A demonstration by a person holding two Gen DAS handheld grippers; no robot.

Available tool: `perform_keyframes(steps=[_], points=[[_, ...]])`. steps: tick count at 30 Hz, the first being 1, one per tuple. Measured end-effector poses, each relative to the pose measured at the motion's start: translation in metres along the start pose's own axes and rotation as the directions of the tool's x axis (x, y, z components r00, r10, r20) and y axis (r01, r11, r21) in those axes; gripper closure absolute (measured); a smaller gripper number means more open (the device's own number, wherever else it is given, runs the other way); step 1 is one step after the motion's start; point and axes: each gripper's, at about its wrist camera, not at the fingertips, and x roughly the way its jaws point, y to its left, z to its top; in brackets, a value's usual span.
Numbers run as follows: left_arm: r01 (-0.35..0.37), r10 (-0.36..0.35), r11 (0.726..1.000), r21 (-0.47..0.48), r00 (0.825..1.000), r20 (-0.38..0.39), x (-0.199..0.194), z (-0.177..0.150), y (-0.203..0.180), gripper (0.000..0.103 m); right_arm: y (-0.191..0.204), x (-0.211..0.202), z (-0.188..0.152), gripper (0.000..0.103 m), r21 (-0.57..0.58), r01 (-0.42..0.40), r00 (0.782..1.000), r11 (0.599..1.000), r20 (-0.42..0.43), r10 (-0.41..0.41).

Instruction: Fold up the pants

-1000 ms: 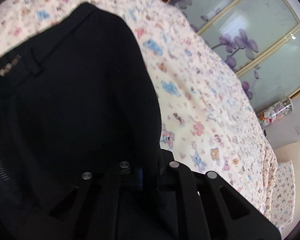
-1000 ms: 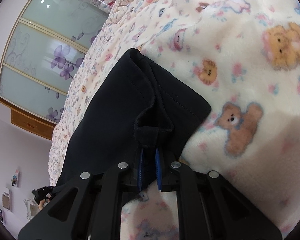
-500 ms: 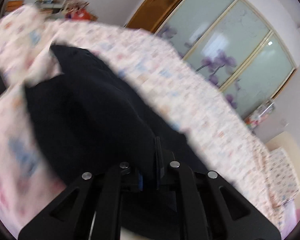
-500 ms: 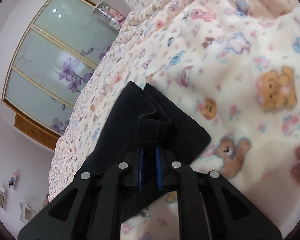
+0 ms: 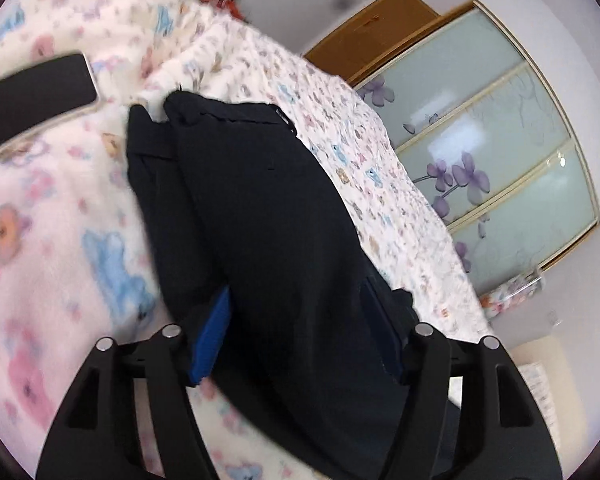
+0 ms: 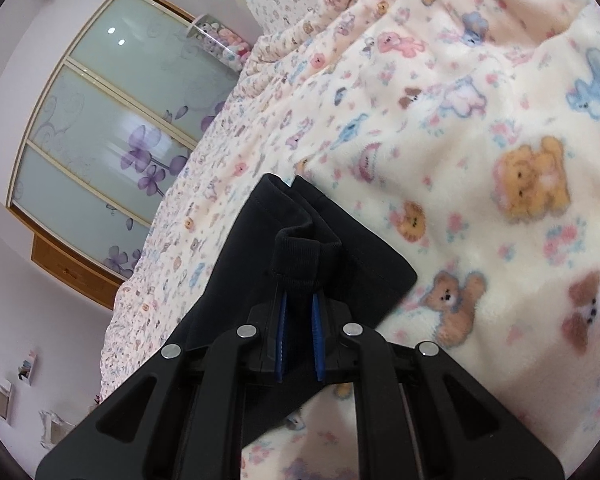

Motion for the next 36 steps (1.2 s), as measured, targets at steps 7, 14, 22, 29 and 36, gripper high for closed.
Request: perform_keyframes(steps=[7,14,22,29,36], points=[[-0.002,-0.004,0.994,-0.108,0.999,-0.054,0.019,0.027,0.021,0.051,-0.002,0.004,-0.001,0.092,0.026,-0.008,1.000,1.000,-0.011,0.009],[-0.030,0.029,0.999,-0.029,1.000,-0.006,-0.007,0.020,0.023,0.096,-0.002,-0.007,0.007,0.093,0.037,-0.083,0.994,0.996,0.067,0.080],[-0.099,0.098,0.995,0.026,0.995,0.030,-0.002,0.000,0.034,0.096,-0.024,-0.006,0.001,0.093,0.121,-0.009,1.000,0.993,0.018,0.007],[-0.103,0.103,0.995,0.020,0.995,0.003,0.009,0.006,0.043,0.092,-0.022,-0.002,-0.003,0.093,0.083,0.061,0.998,0.995,-0.033,-0.059],[-0.116,0.115,0.992,0.051,0.993,0.015,0.001,0.000,0.037,0.081,-0.027,-0.014,-0.005,0.088,0.147,0.054,0.998,0.988,-0.051,-0.047]])
